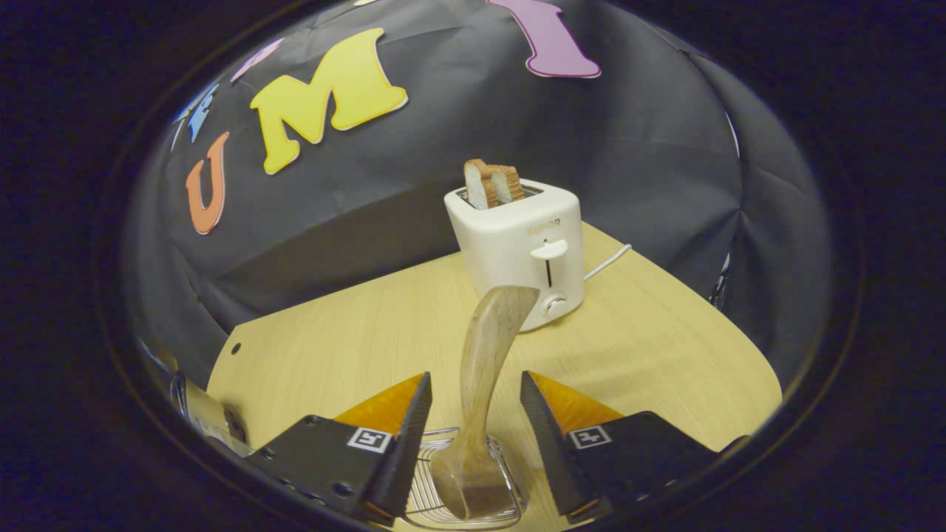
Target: Close the left gripper, press the button to open the rice cooker; take a wooden spoon from the chopstick holder with the right hand, scoop a spoonful of rice and pour it into the rice cooker, then put the wooden spoon back into the chopstick holder.
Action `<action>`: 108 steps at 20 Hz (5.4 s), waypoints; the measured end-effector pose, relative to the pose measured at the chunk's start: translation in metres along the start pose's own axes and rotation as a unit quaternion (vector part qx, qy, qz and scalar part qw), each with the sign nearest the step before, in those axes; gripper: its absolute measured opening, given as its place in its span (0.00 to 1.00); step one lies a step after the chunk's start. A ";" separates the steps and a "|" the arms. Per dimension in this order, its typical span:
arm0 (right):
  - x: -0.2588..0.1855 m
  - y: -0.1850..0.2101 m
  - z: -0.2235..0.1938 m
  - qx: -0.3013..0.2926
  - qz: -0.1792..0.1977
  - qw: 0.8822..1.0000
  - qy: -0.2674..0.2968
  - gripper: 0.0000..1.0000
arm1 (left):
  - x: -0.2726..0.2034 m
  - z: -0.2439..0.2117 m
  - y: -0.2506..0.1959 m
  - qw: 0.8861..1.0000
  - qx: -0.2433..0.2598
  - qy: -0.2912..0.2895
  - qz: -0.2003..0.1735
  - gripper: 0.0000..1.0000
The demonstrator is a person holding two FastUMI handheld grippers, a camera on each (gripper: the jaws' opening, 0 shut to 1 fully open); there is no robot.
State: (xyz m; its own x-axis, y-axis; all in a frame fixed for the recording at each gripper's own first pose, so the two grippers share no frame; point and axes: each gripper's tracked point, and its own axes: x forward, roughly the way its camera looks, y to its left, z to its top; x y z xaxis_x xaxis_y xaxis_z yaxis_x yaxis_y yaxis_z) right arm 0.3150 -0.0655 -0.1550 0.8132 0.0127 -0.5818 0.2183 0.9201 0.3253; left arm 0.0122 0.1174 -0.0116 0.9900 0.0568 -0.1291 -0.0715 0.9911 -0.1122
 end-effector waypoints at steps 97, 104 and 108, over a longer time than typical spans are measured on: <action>-0.144 0.249 -0.147 0.232 0.273 0.931 0.066 0.07 | 0.008 -0.010 0.027 1.000 0.014 0.010 0.020 0.97; -0.150 0.210 -0.122 0.335 0.283 0.896 0.065 0.06 | 0.008 -0.011 0.029 1.000 0.014 0.010 0.021 0.98; -0.157 0.192 -0.105 0.399 0.312 0.860 0.063 0.06 | 0.009 -0.013 0.030 1.000 0.015 0.013 0.023 0.97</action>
State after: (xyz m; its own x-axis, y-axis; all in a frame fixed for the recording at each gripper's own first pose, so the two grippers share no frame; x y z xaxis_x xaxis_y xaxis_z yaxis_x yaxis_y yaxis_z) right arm 0.1723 0.1502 -0.0790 0.8529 0.4947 -0.1670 0.1014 0.1568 0.9824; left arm 0.0170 0.1459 -0.0286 0.9824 0.0990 -0.1585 -0.1121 0.9908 -0.0762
